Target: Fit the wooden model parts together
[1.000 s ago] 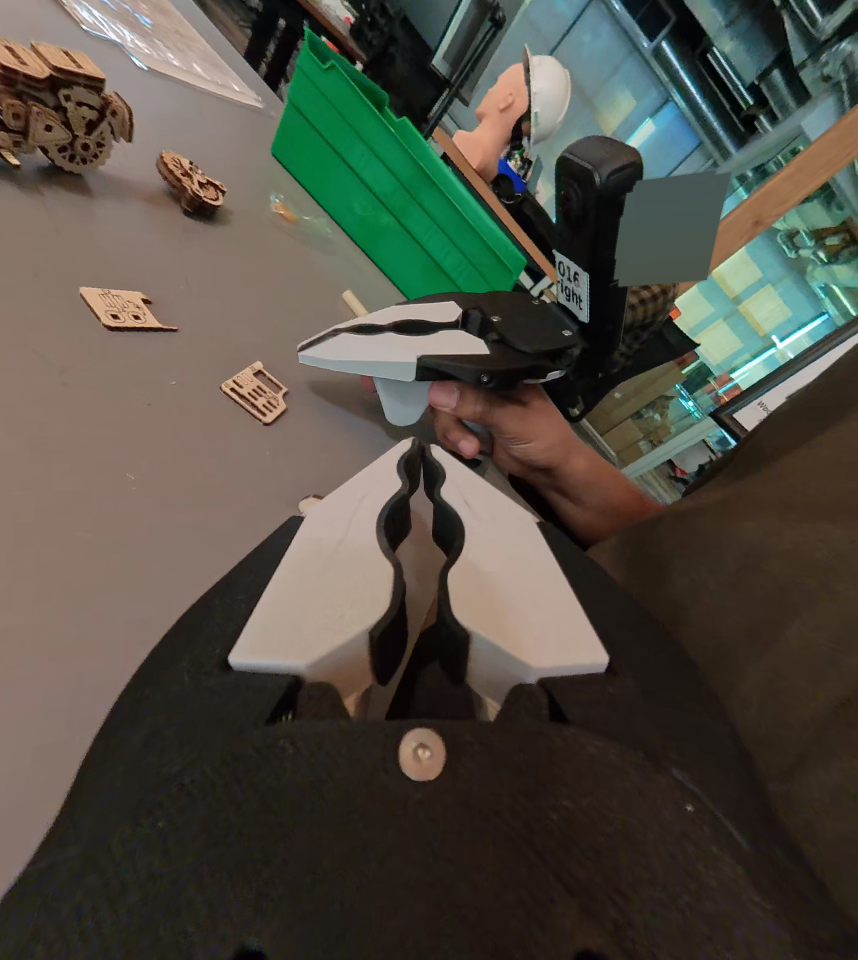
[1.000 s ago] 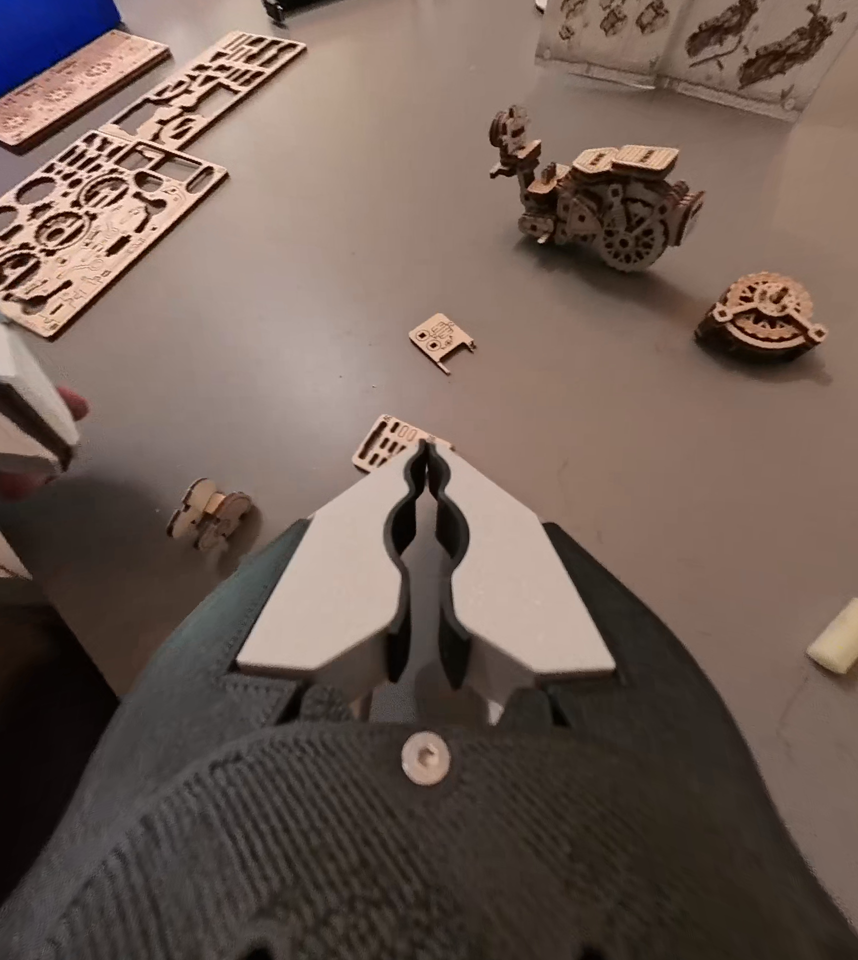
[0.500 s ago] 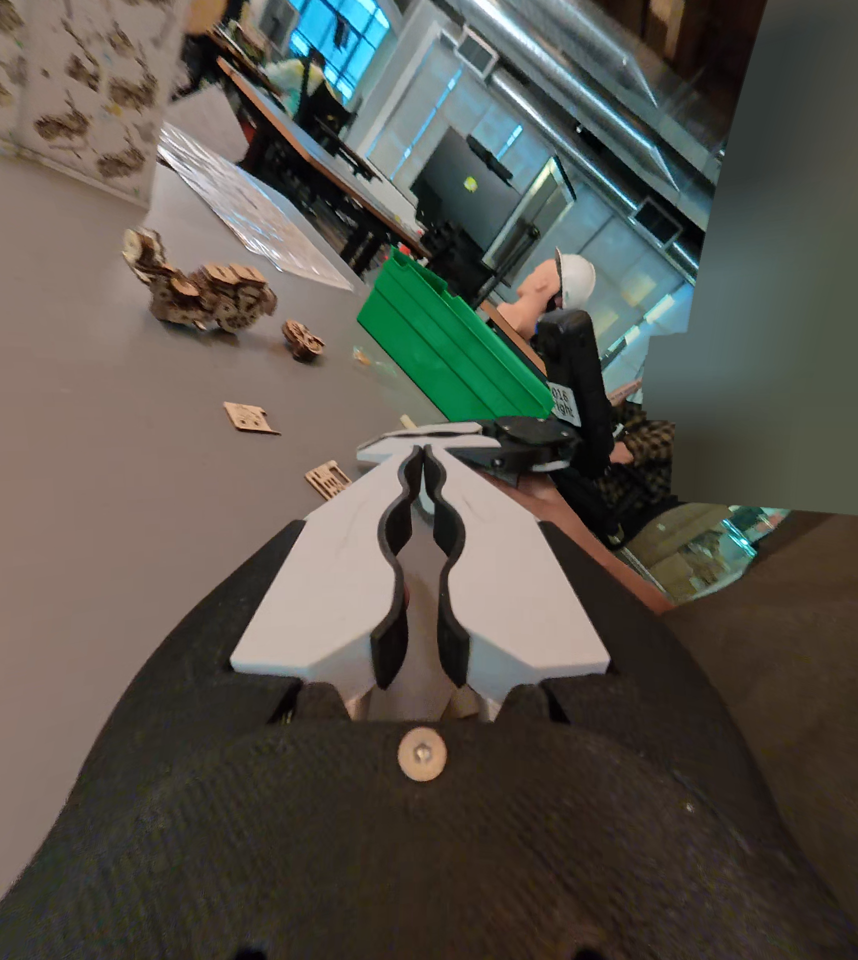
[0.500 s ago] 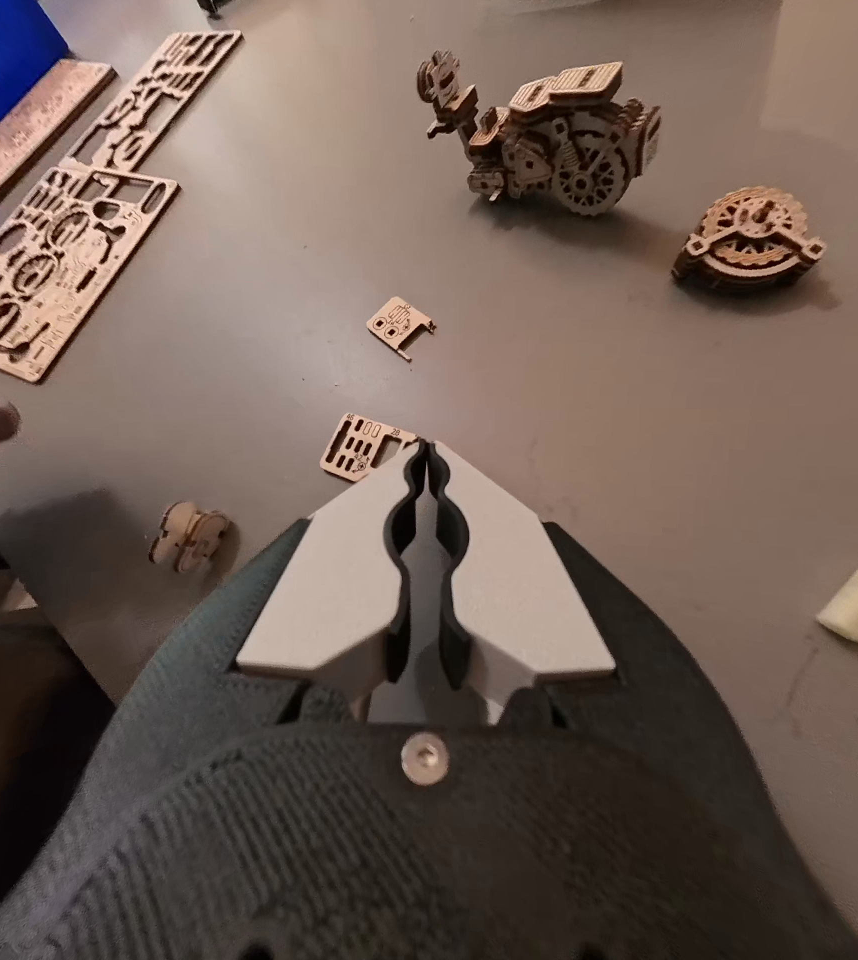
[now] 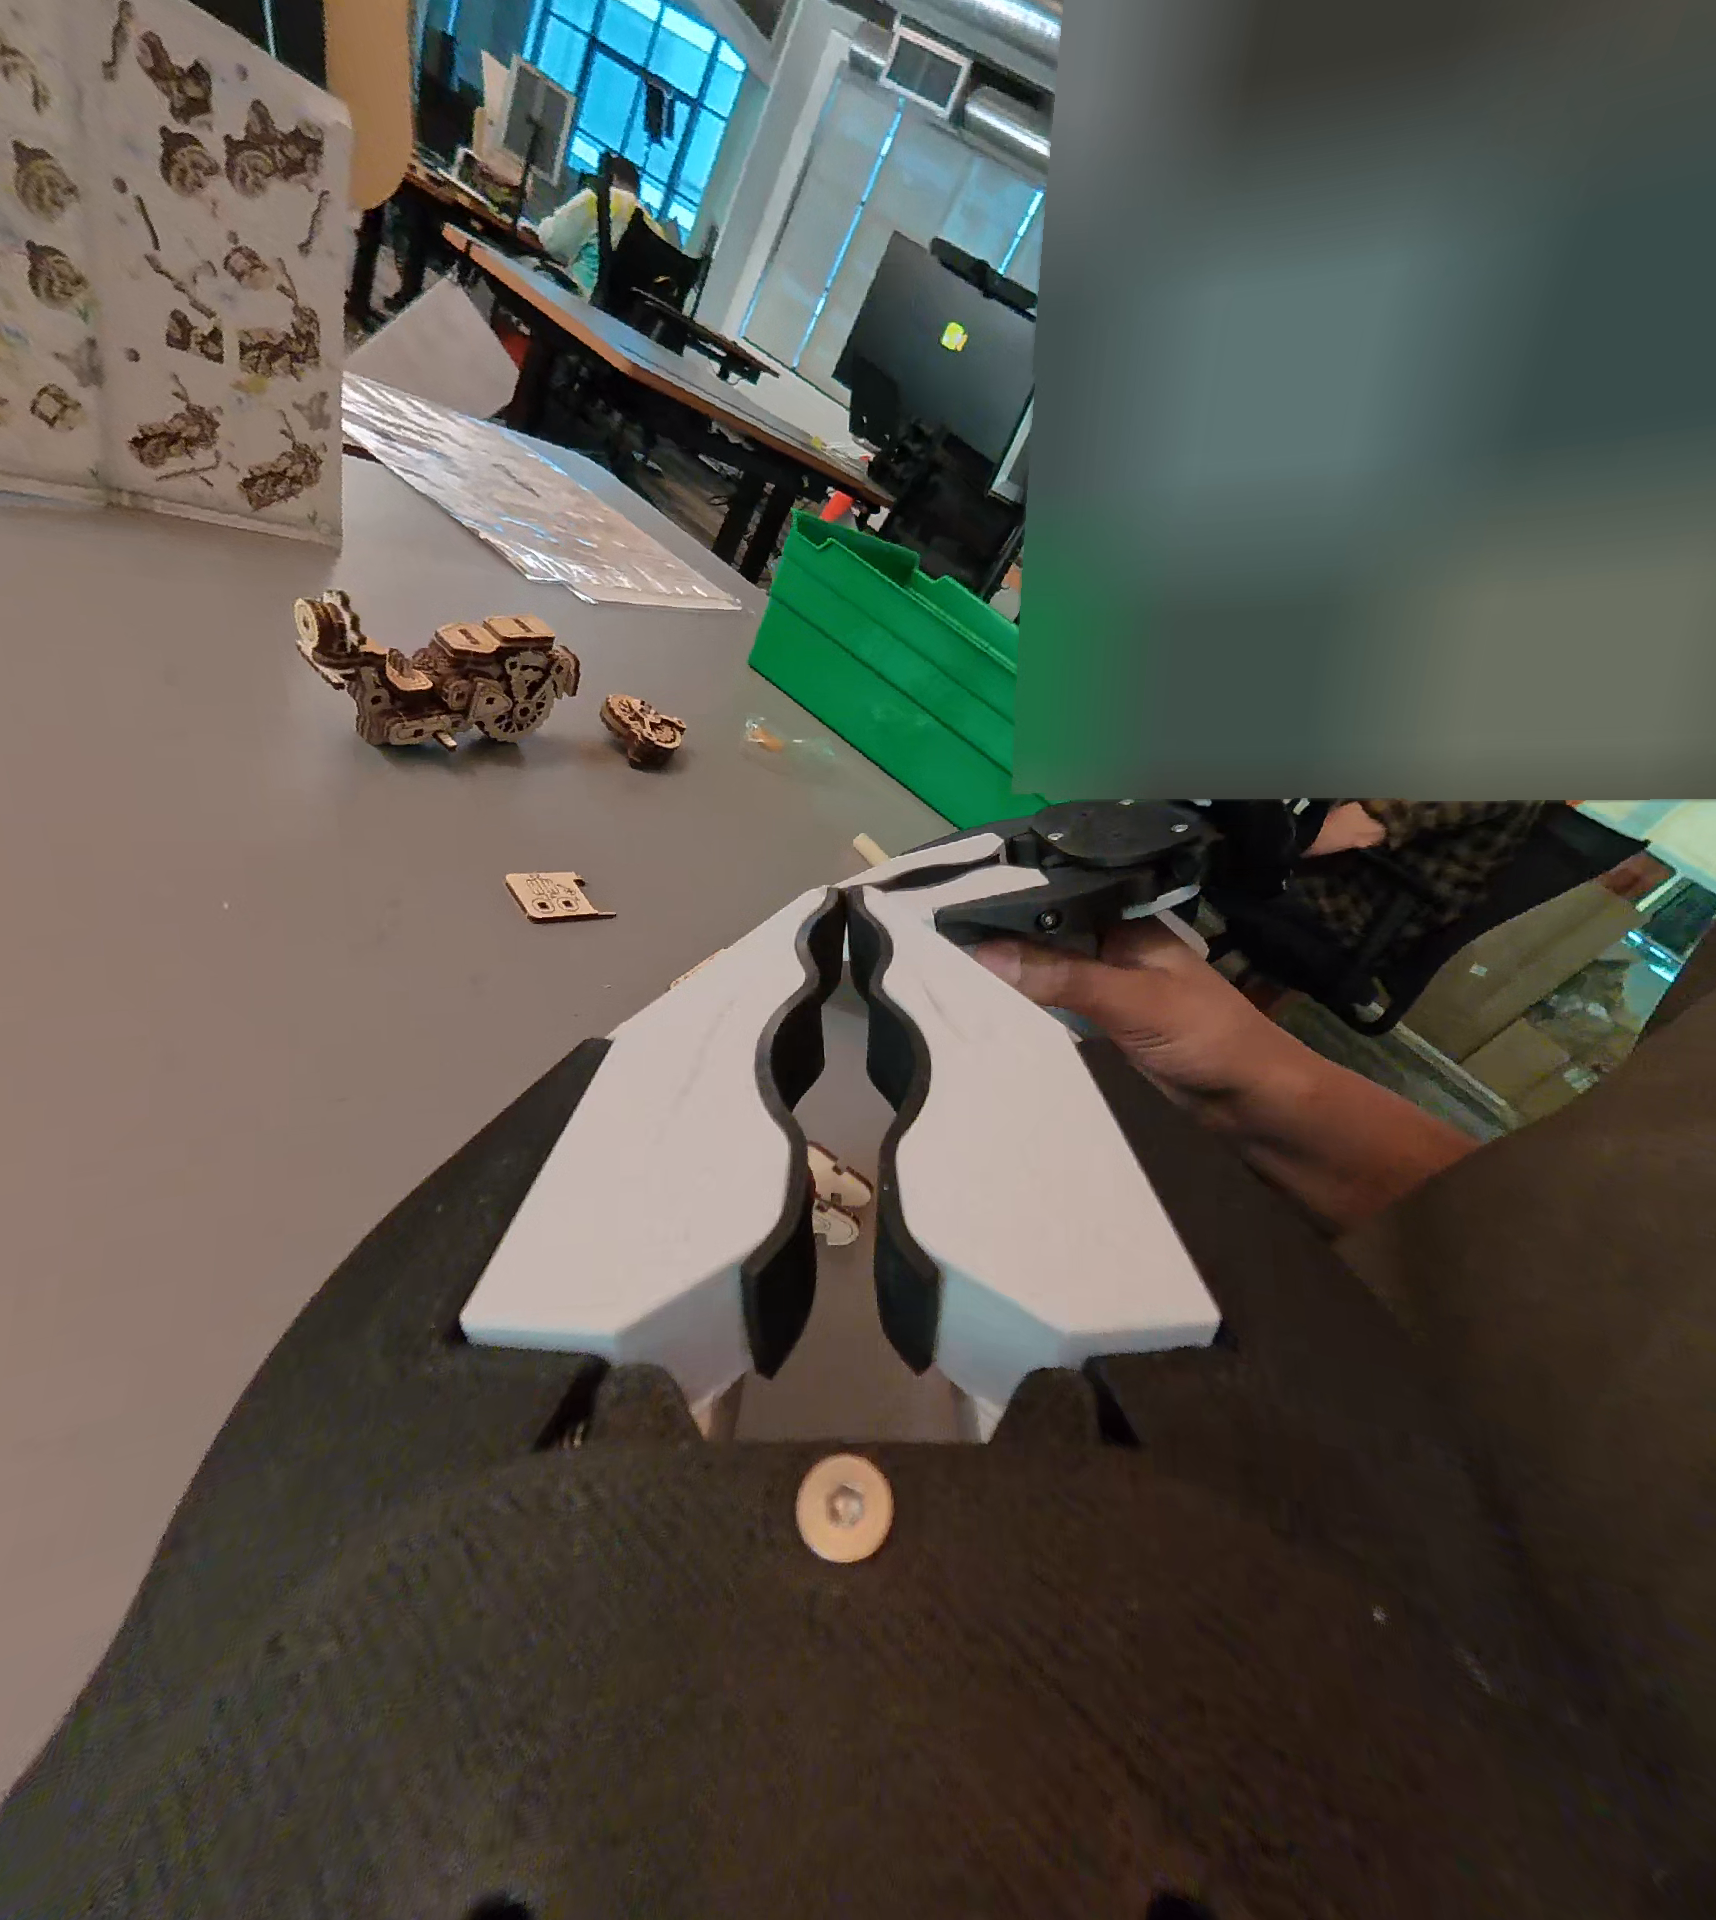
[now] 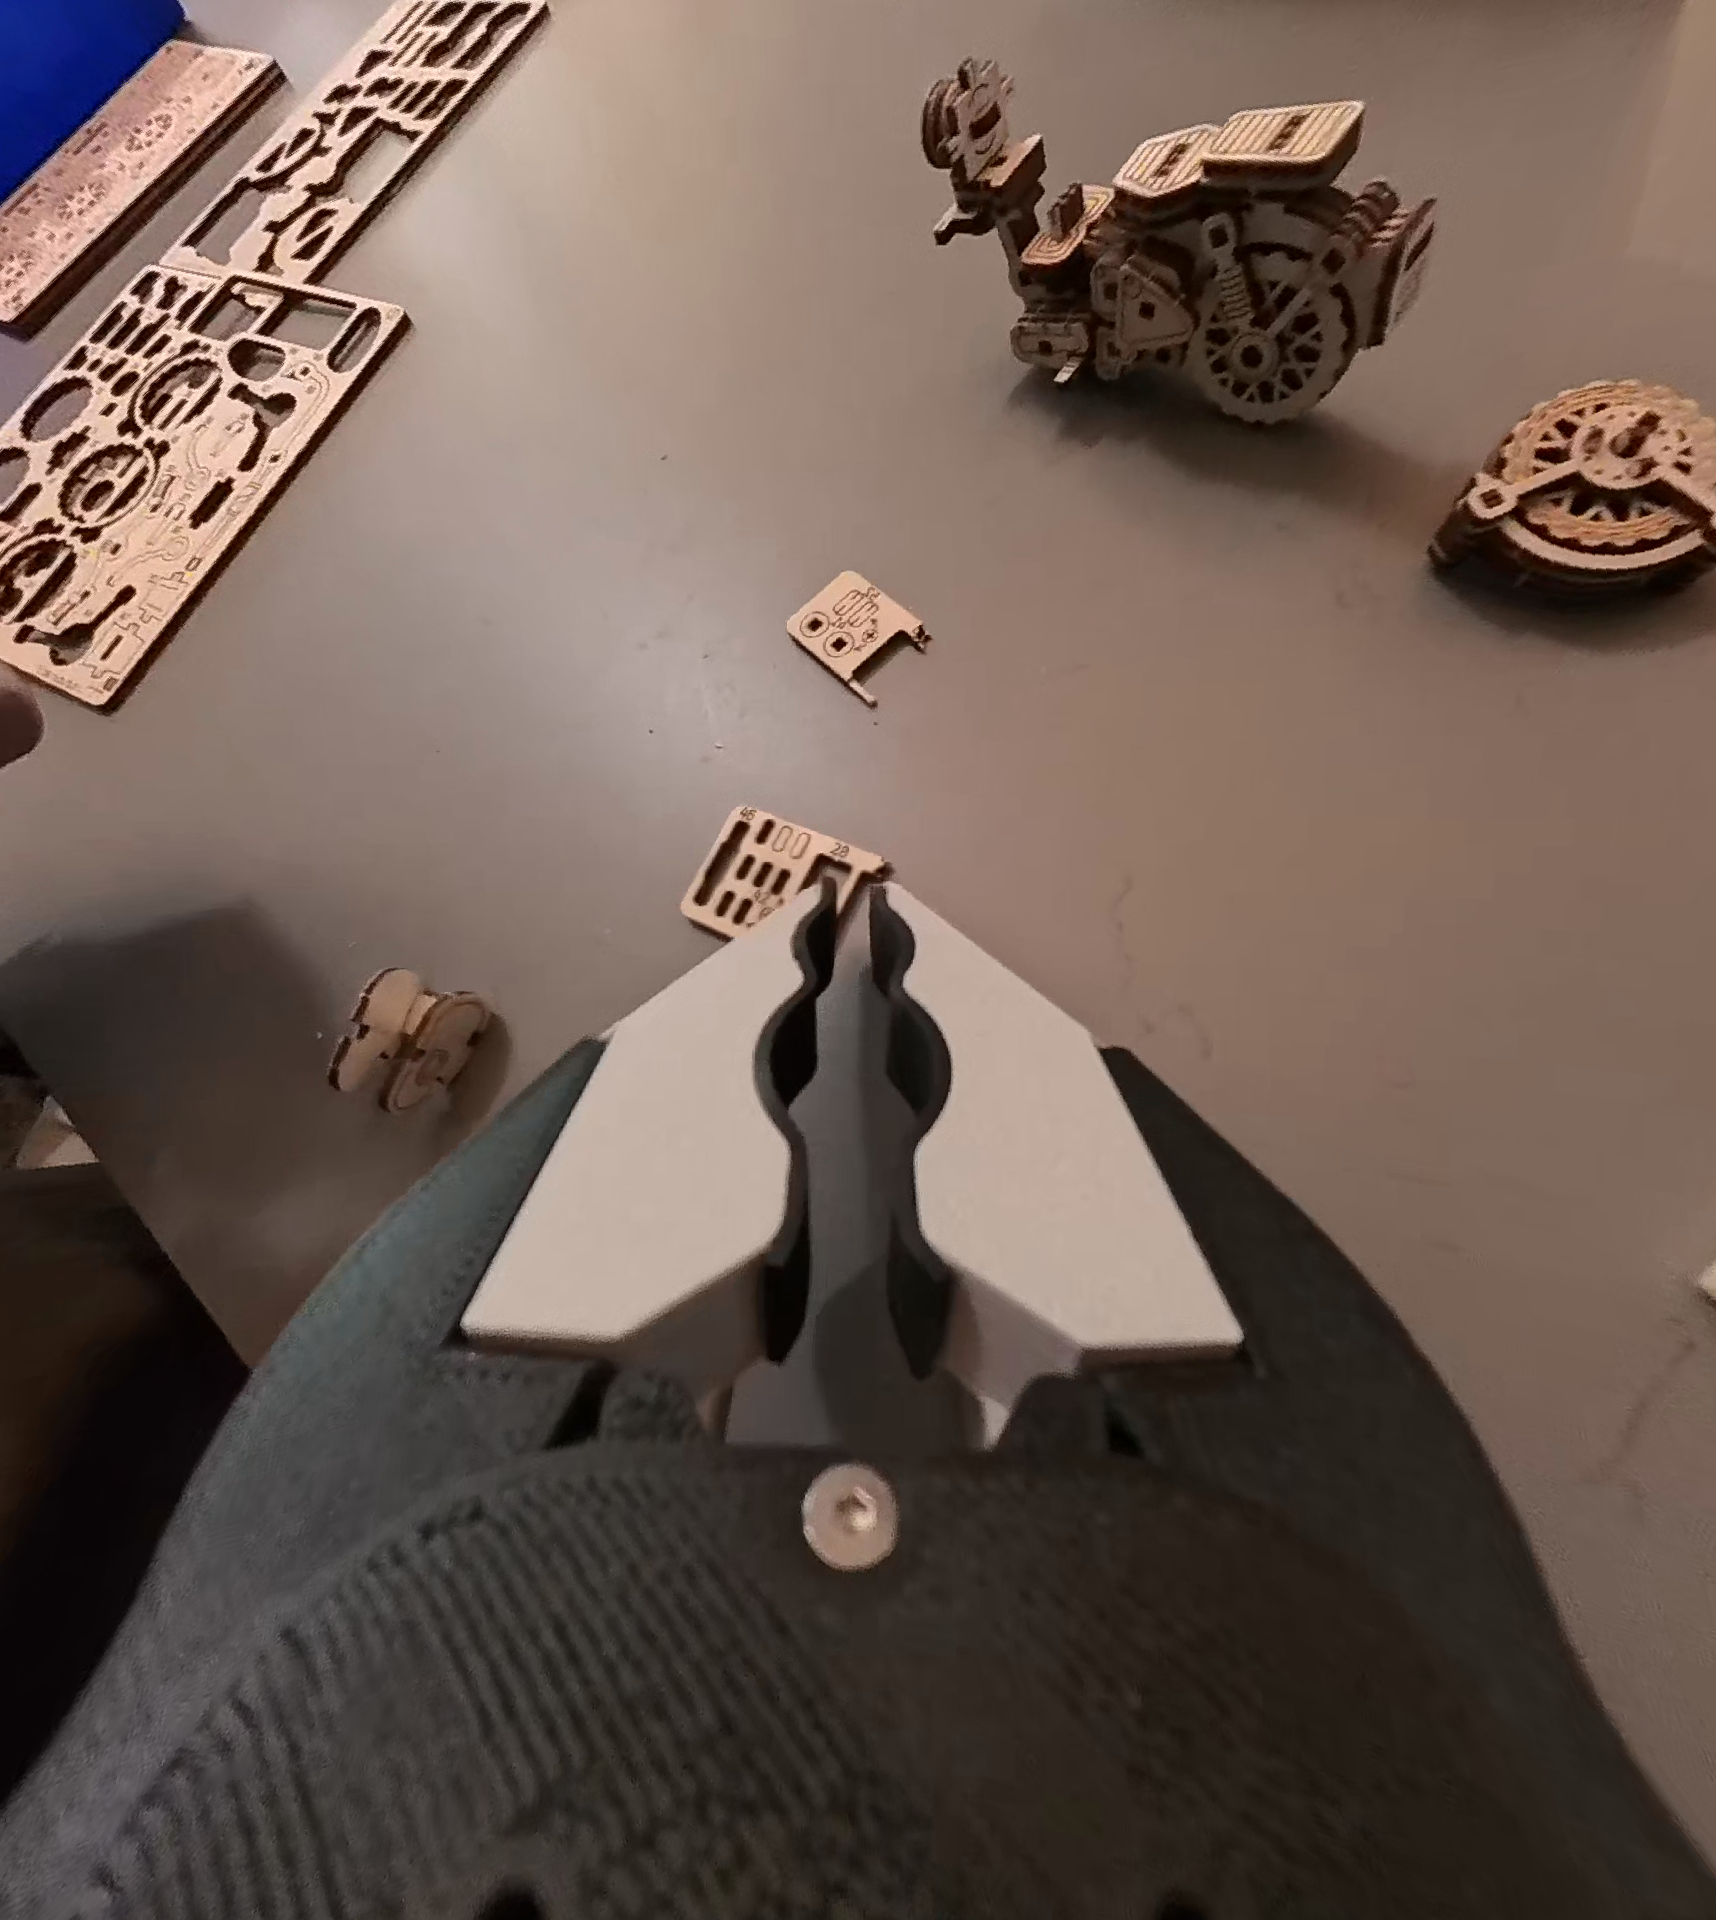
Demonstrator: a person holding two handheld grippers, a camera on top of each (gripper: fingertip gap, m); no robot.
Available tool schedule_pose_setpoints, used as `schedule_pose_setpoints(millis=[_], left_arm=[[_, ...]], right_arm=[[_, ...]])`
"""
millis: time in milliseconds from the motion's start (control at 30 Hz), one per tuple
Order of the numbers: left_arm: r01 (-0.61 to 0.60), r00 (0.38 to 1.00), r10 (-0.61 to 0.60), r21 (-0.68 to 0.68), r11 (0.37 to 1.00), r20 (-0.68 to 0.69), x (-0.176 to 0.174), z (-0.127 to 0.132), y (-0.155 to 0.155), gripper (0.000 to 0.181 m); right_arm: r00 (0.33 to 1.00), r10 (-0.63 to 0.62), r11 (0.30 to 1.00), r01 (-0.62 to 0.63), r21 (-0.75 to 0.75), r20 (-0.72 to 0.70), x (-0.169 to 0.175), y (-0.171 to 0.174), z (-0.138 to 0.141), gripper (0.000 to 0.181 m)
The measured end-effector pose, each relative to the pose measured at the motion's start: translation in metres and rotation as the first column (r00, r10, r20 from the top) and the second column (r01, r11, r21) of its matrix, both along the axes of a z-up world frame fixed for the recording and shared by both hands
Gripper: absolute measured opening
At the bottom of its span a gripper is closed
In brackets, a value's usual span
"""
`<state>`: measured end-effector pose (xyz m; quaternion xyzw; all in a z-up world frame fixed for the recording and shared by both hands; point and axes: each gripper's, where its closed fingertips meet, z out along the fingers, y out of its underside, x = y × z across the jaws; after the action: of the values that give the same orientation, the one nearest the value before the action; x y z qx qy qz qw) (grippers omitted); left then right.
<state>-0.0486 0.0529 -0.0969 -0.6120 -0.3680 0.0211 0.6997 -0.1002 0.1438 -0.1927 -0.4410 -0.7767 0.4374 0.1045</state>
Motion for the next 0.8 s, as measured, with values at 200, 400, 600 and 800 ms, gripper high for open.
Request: schedule_pose_setpoints(millis=[200, 400, 600, 800], left_arm=[[0.002, 1.000, -0.002, -0.005, 1.000, 0.001, 0.000, -0.001, 0.001, 0.000], [-0.003, 1.000, 0.003, -0.005, 1.000, -0.005, 0.000, 0.000, 0.000, 0.000], [-0.133, 0.990, 0.132, -0.024, 0.991, -0.044, -0.018, 0.004, -0.021, 0.000], [-0.535, 0.844, 0.525, -0.232, 0.813, -0.108, -0.070, 0.018, -0.137, 0.019]], right_arm=[[1.000, 0.024, 0.999, -0.024, 0.027, -0.005, 0.004, -0.004, -0.002, 0.005], [1.000, 0.031, 0.999, -0.031, 0.024, -0.001, 0.005, -0.006, -0.002, 0.007], [0.999, 0.036, 0.999, -0.036, 0.027, 0.004, 0.006, -0.007, -0.003, 0.008], [1.000, 0.022, 1.000, -0.022, -0.012, 0.014, 0.006, -0.004, -0.001, 0.009]])
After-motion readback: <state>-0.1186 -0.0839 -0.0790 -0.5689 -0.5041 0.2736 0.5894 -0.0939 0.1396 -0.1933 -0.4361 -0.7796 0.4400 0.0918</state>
